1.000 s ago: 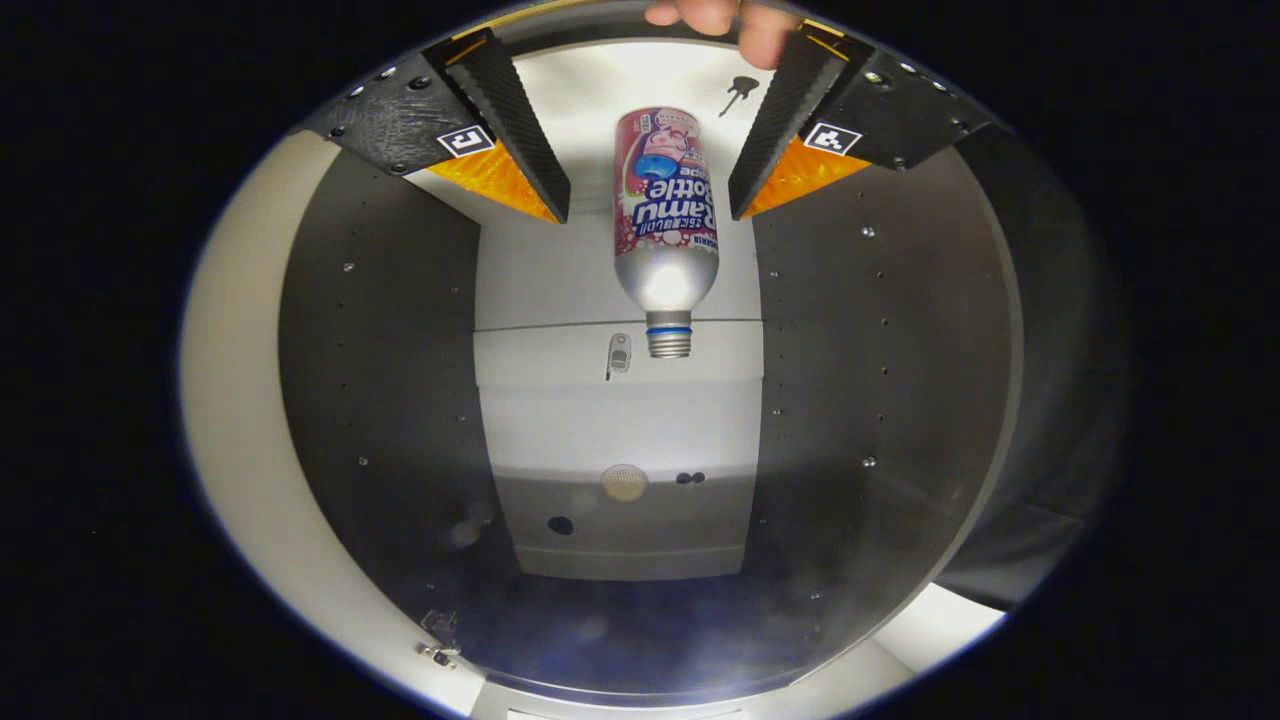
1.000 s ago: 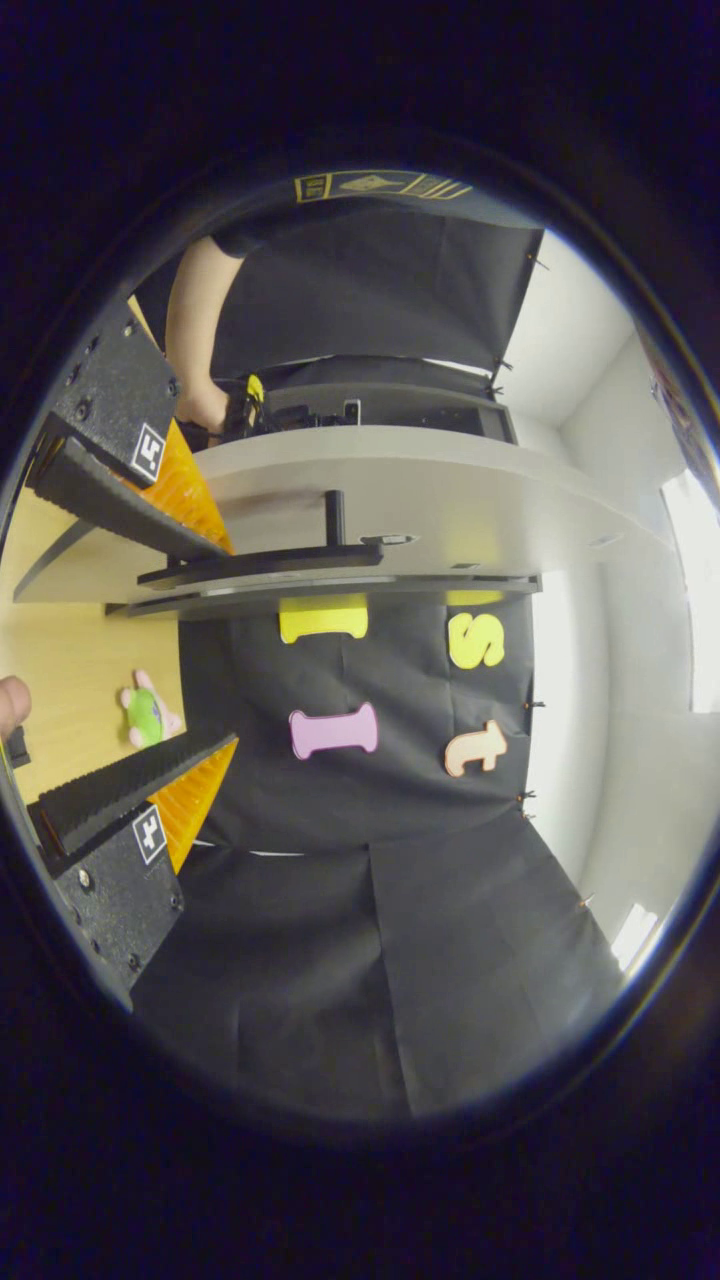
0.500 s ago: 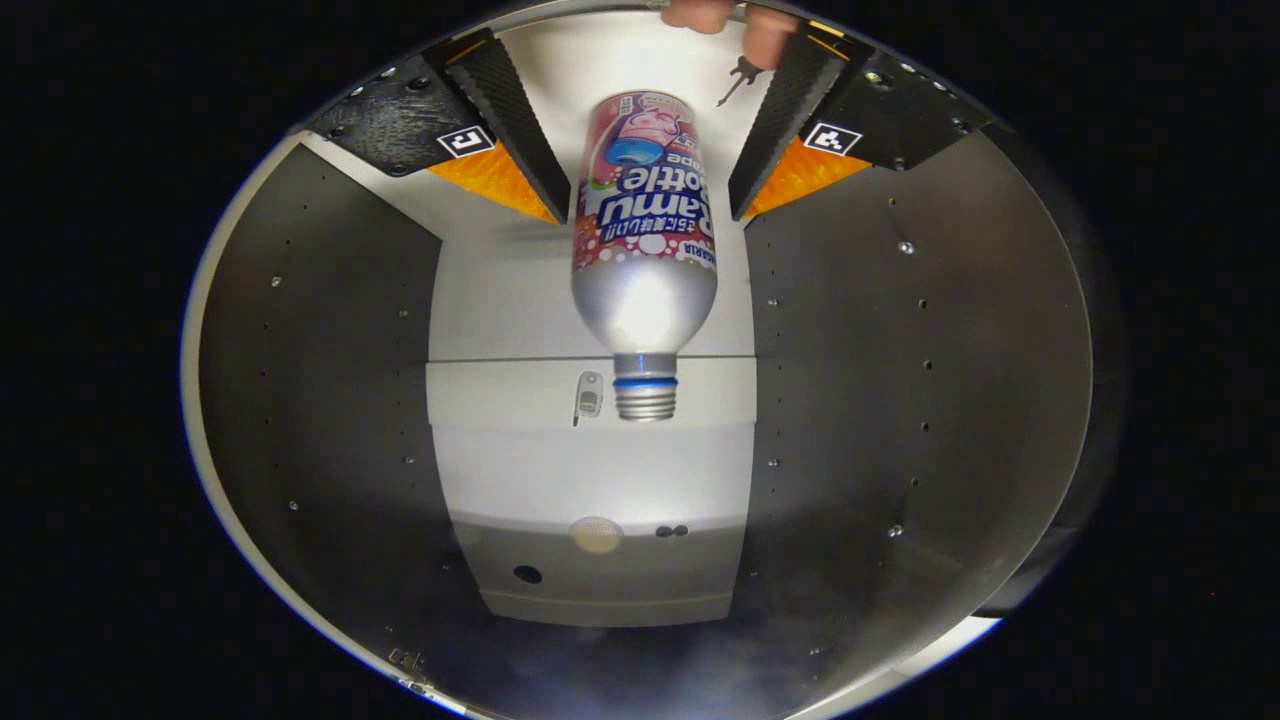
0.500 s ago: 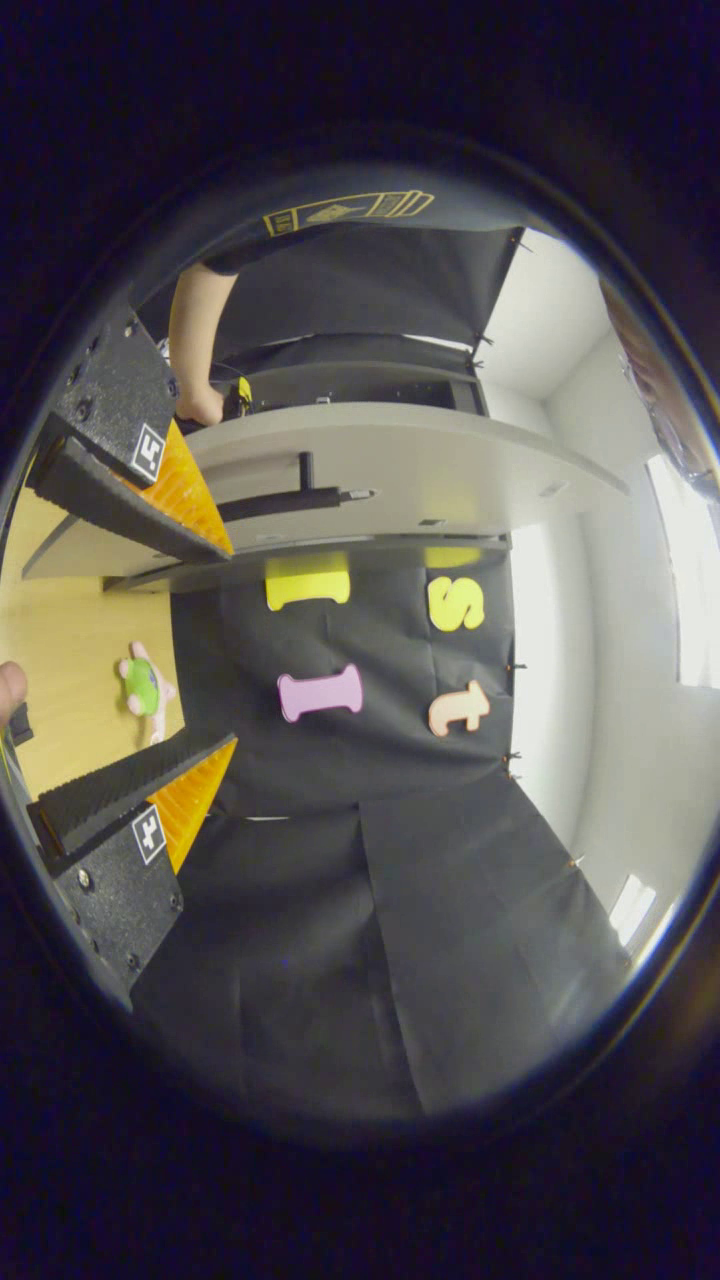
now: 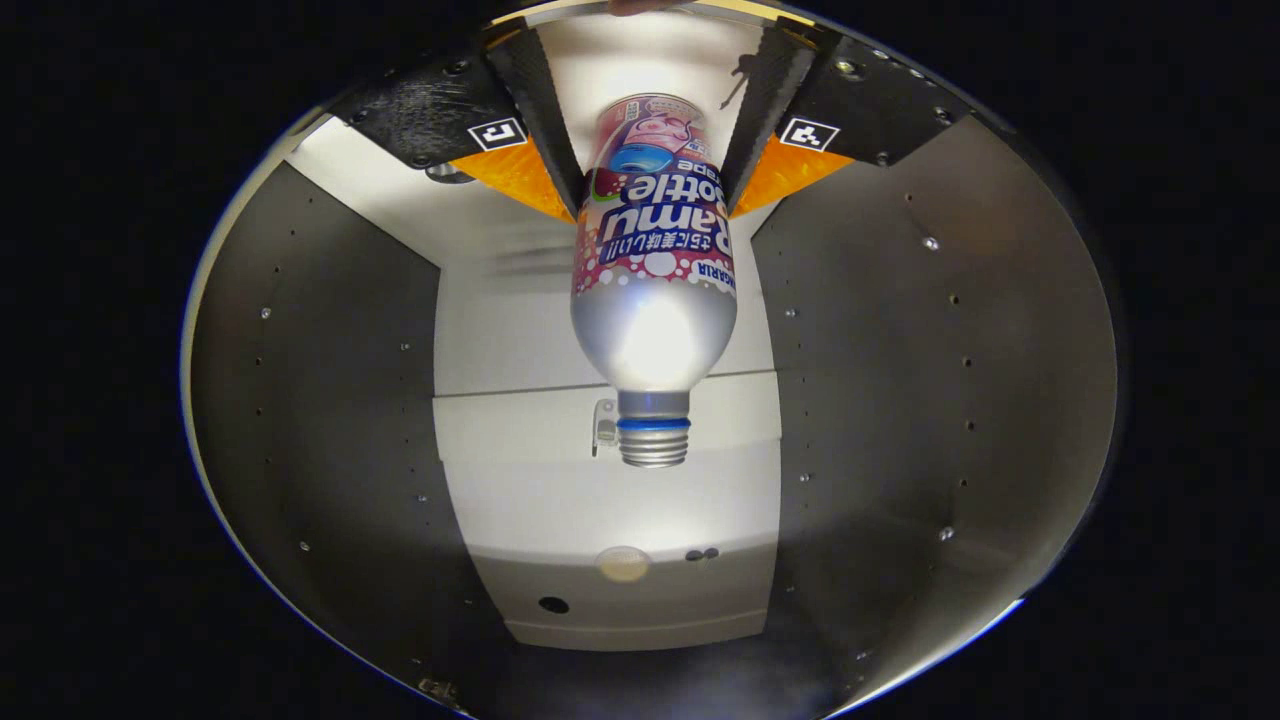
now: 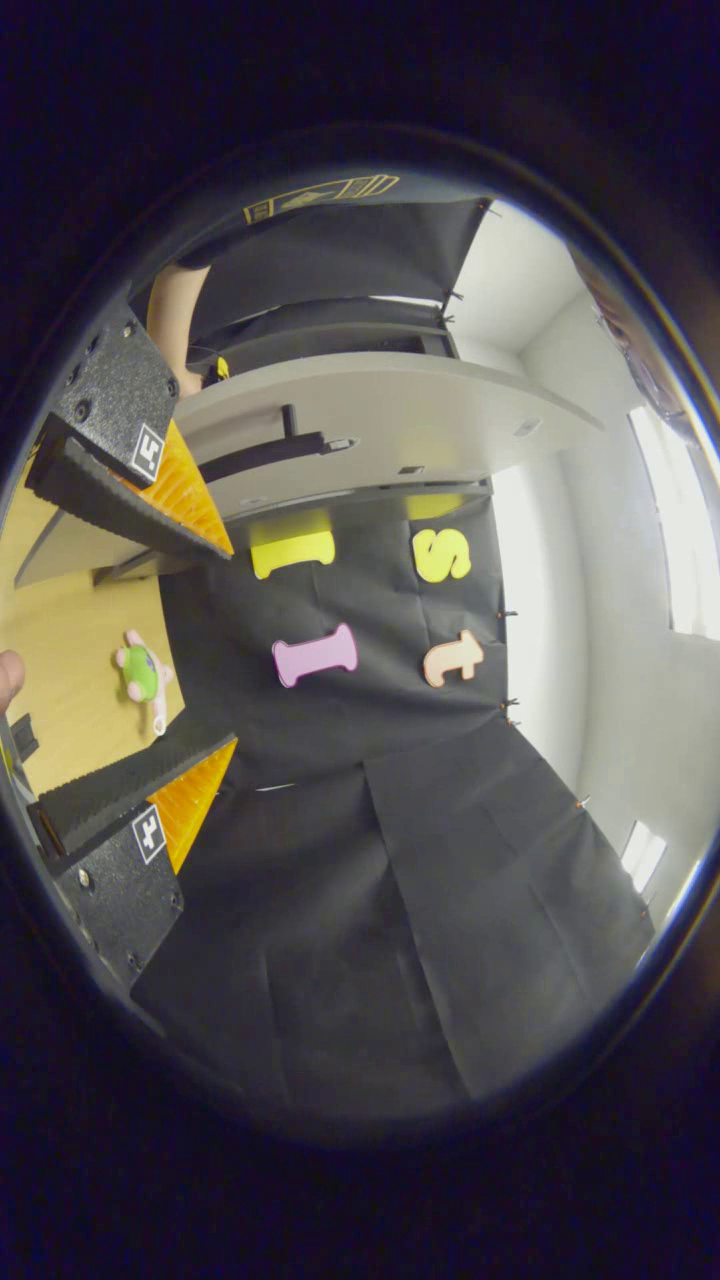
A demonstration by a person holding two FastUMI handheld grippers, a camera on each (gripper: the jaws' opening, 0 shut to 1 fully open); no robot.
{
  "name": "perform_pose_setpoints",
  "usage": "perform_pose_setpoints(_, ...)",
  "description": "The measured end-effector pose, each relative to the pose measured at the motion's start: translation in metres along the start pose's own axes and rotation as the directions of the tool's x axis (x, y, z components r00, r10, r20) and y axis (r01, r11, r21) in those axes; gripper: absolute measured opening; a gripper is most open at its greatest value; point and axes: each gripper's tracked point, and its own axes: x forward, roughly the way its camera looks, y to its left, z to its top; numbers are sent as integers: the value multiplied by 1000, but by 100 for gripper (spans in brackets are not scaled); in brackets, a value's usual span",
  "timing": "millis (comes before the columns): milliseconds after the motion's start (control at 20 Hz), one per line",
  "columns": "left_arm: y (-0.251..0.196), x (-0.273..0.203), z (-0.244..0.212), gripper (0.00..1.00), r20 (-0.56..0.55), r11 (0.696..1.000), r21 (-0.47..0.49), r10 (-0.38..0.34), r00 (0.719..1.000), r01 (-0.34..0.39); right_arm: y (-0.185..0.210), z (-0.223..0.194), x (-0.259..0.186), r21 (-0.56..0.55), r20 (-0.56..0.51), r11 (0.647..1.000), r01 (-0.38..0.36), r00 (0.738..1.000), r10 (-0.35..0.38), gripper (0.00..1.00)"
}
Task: Open the cabinet door with the right hand, grasp the bottle in the cabinet with the left hand and place it on the coaster, then close the cabinet door with the right hand.
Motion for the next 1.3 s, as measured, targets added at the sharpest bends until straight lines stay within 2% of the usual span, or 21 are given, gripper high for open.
perform_pose_setpoints(400,4,-37,34,76,23,992,-108,-68,997,70,37,-11,5,-2,-26,998,-61,998,61,100)
perform_pose_setpoints(500,13,-56,38,76,14,992,-105,-66,998,67,49,-14,4,0,-35,997,-79,996,79,100)
perform_pose_setpoints(650,21,-81,50,77,41,985,-129,-108,993,113,65,-19,-3,-17,-45,996,-92,995,91,100)
perform_pose_setpoints(850,45,-110,54,76,52,978,-162,-122,991,129,82,-27,-20,-51,-71,994,-98,993,94,100)
perform_pose_setpoints(1100,72,-147,36,76,73,973,-151,-166,983,175,94,-44,-36,-91,-130,994,-54,991,42,100)
perform_pose_setpoints(1200,88,-161,16,76,70,977,-124,-163,984,171,105,-54,-38,-106,-171,992,-63,984,44,100)
perform_pose_setpoints(1300,95,-178,-5,76,56,976,-135,-166,984,173,114,-60,-41,-132,-197,988,-79,979,52,100)
